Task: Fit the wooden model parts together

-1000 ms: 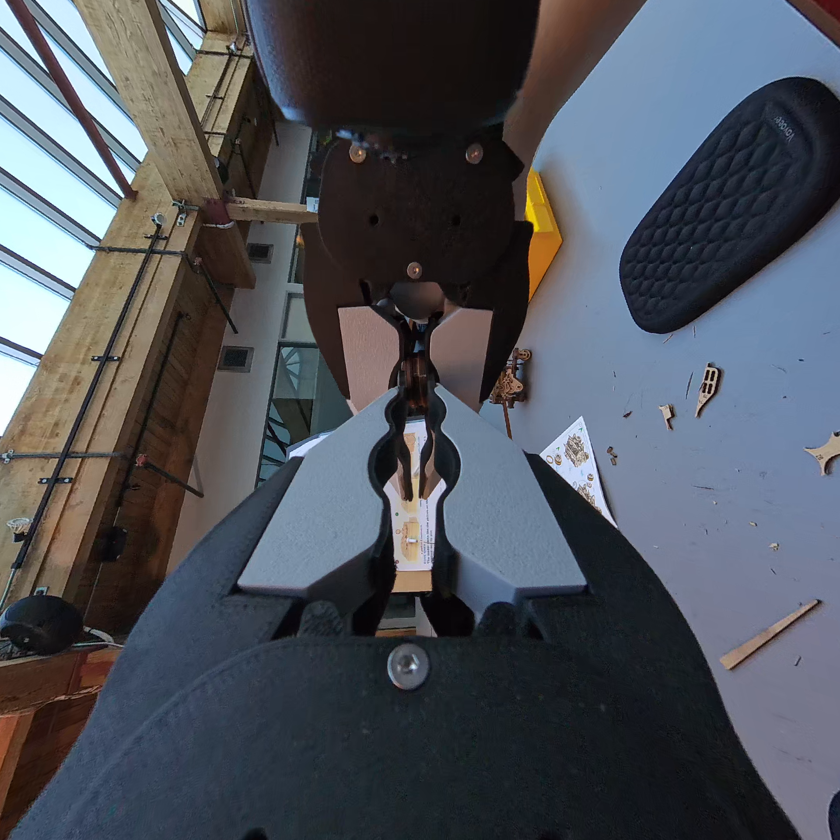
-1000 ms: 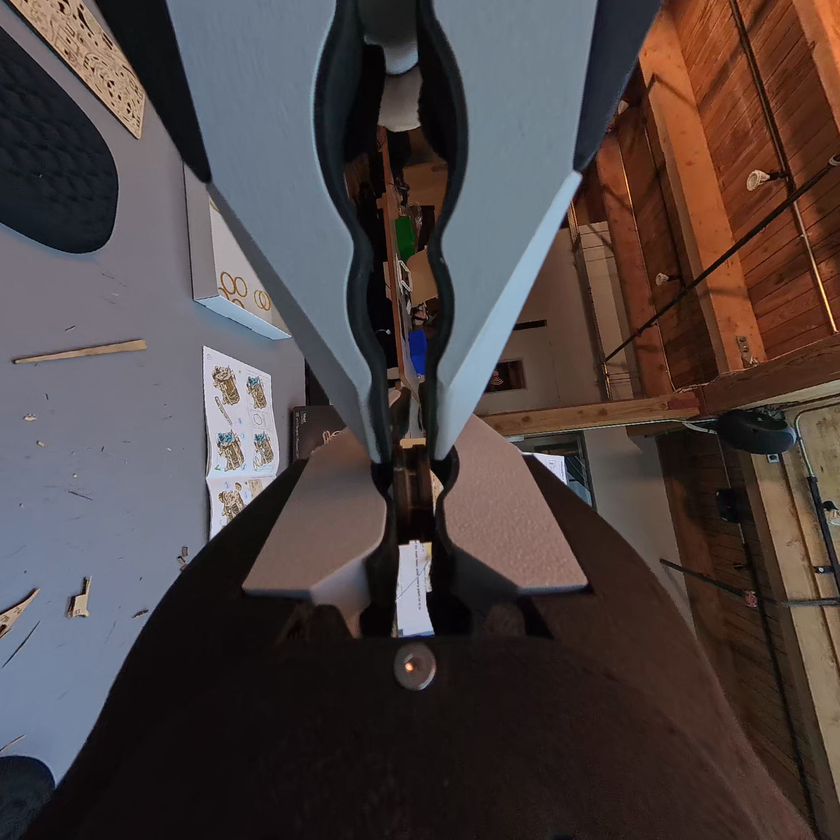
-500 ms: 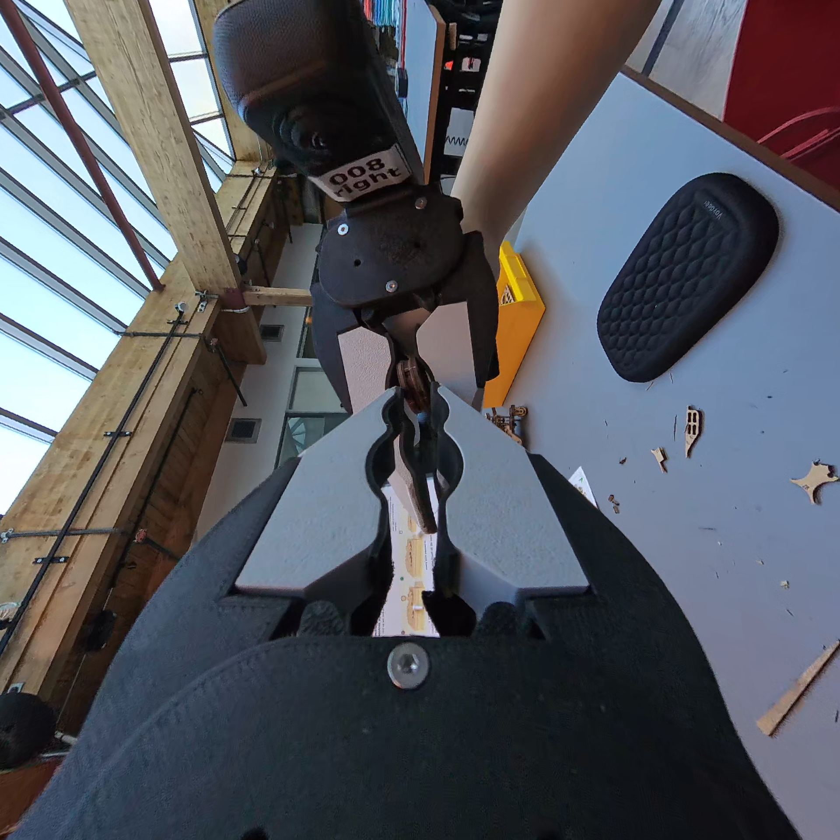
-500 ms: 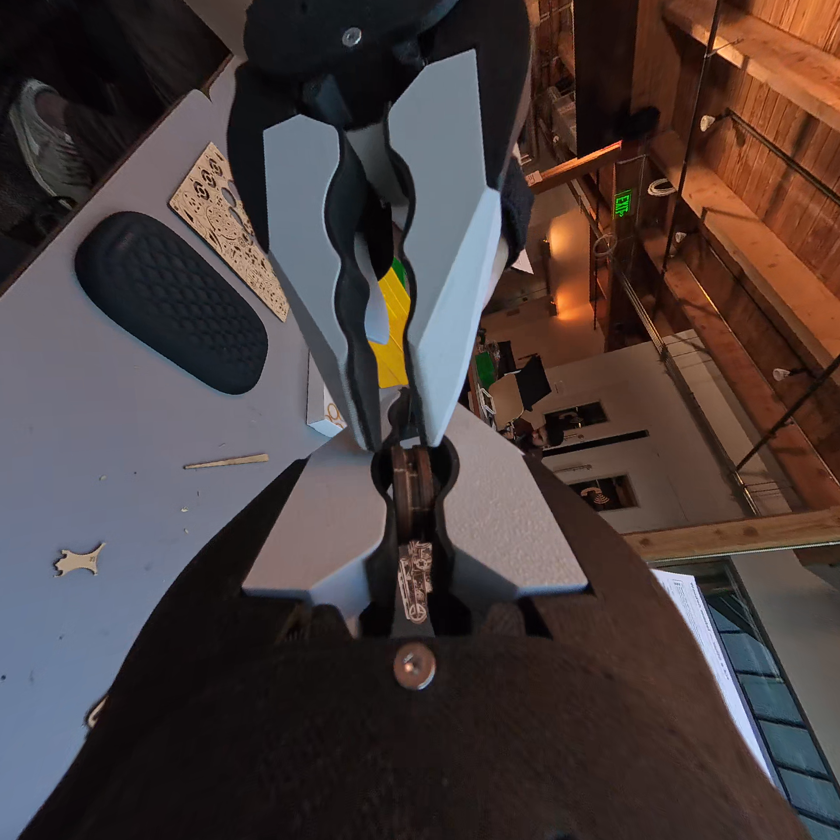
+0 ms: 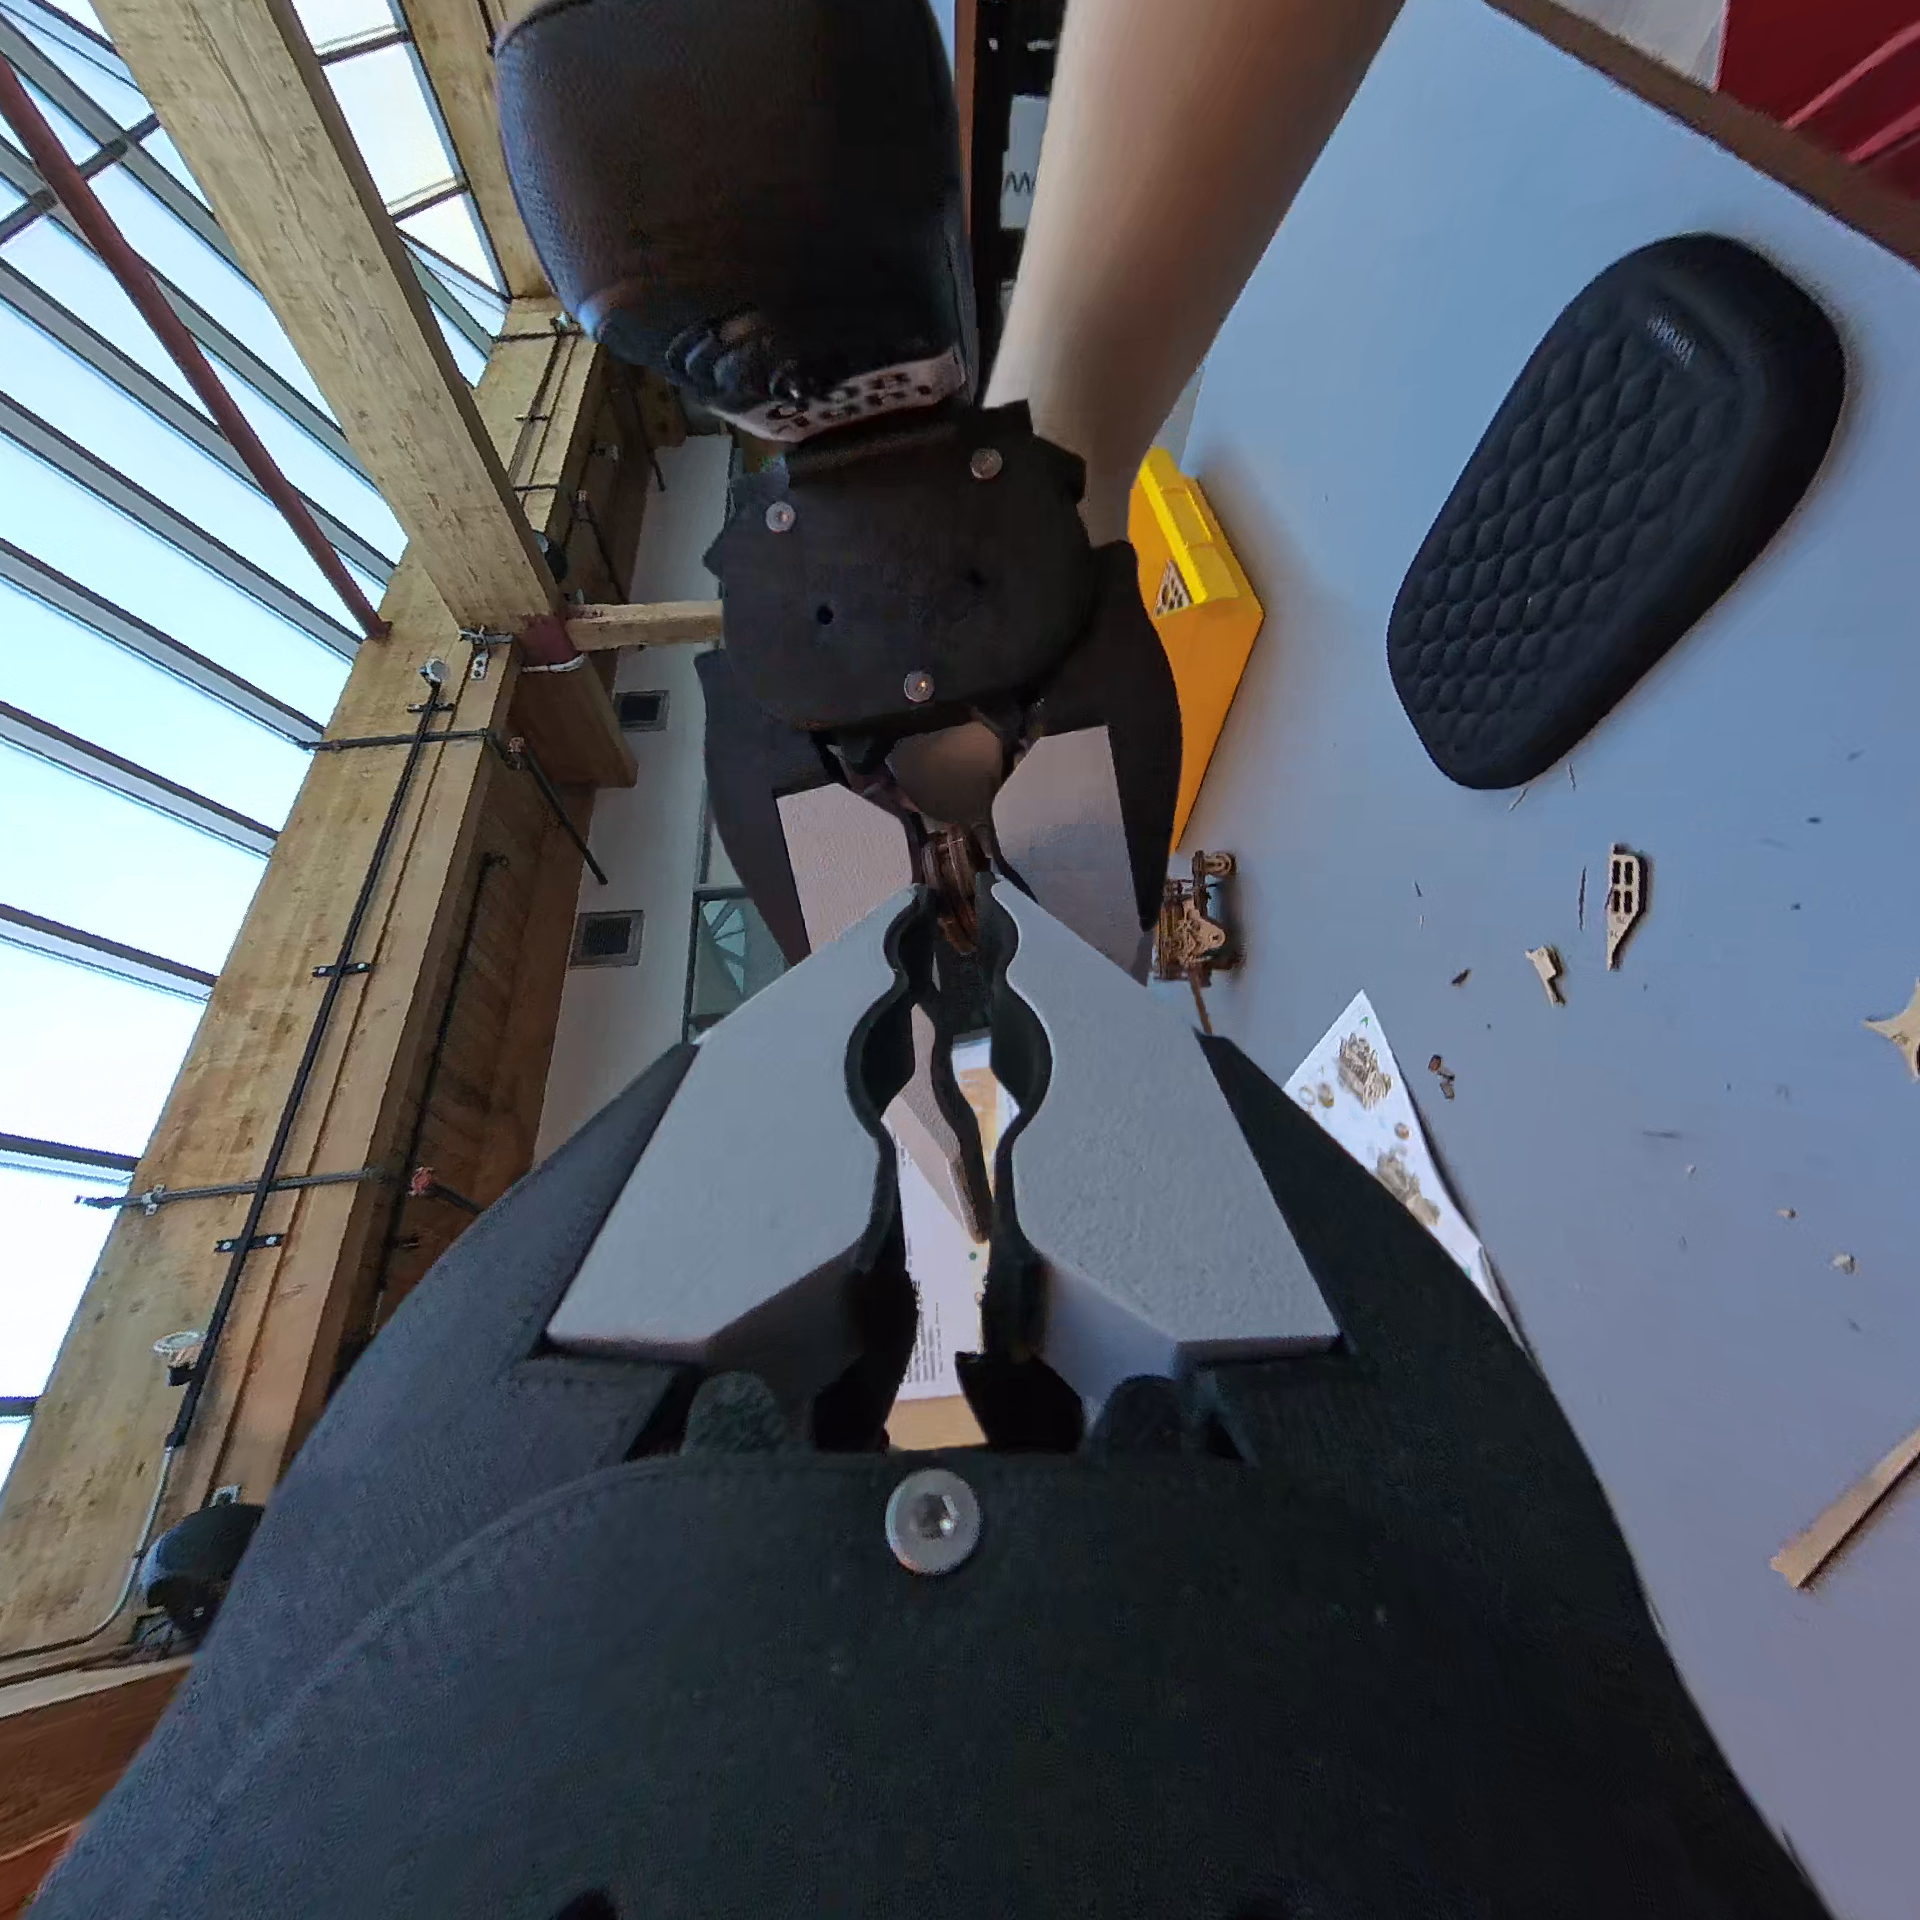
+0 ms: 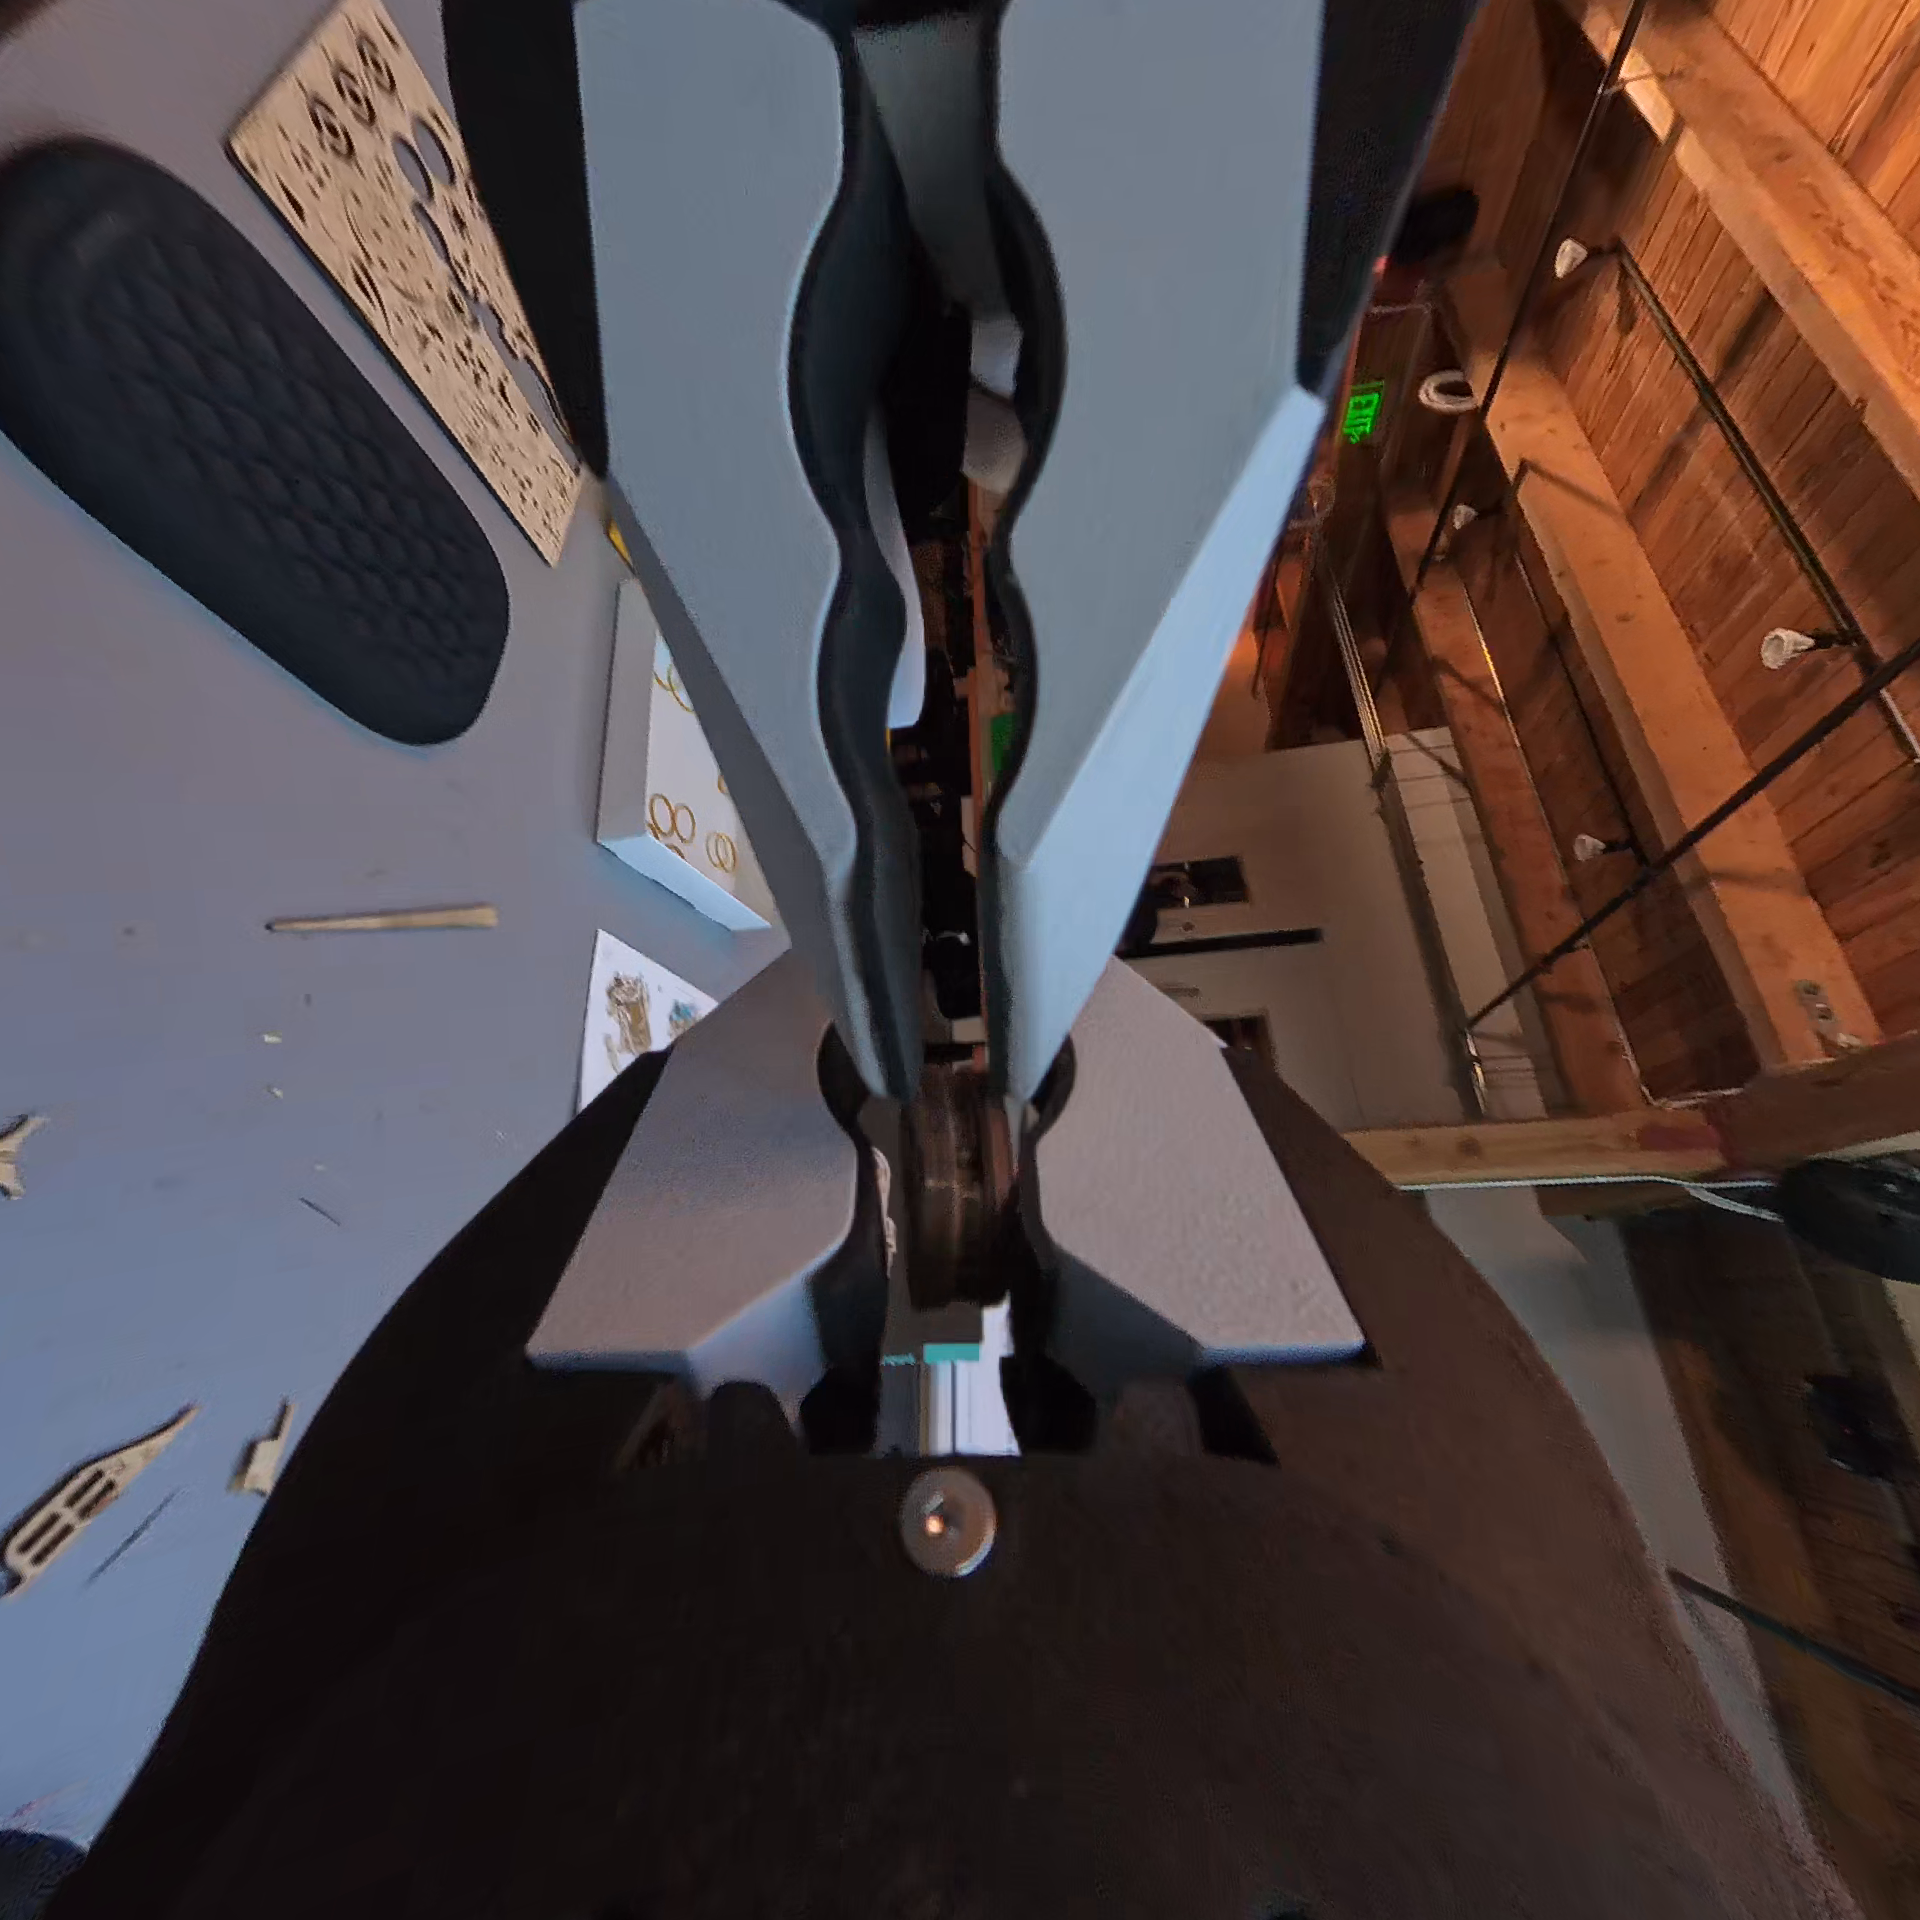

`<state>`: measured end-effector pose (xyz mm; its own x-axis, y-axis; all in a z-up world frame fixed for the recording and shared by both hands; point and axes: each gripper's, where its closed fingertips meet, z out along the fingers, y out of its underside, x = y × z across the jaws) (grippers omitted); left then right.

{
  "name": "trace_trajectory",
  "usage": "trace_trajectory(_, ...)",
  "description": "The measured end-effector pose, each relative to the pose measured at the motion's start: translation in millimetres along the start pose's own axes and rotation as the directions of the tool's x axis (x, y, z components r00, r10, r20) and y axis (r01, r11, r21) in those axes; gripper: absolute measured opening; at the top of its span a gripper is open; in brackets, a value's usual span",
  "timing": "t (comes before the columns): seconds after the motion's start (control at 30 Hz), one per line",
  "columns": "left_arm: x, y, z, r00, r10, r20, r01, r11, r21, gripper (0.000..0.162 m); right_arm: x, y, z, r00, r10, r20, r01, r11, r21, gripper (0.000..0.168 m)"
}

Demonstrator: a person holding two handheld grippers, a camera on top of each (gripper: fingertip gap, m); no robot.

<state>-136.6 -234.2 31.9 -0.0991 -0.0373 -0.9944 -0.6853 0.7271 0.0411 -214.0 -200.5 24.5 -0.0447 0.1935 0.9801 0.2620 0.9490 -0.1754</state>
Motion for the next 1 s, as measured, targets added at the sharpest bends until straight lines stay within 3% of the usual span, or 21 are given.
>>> trace_trajectory(0.27, 3, 9, 2, 1.0, 0.006, -0.02, -0.007, 0.997, -0.073, 0.005, 5, 12, 7, 0.995, -0.089, -0.038, 0.083, 0.989, -0.122, 0.01)
trace_trajectory(1.0, 7, 7, -1, 0.996, 0.085, -0.026, -0.086, 0.994, -0.068, 0.005, 0, 15, 15, 0.995, -0.097, -0.017, 0.093, 0.981, -0.173, 0.005)
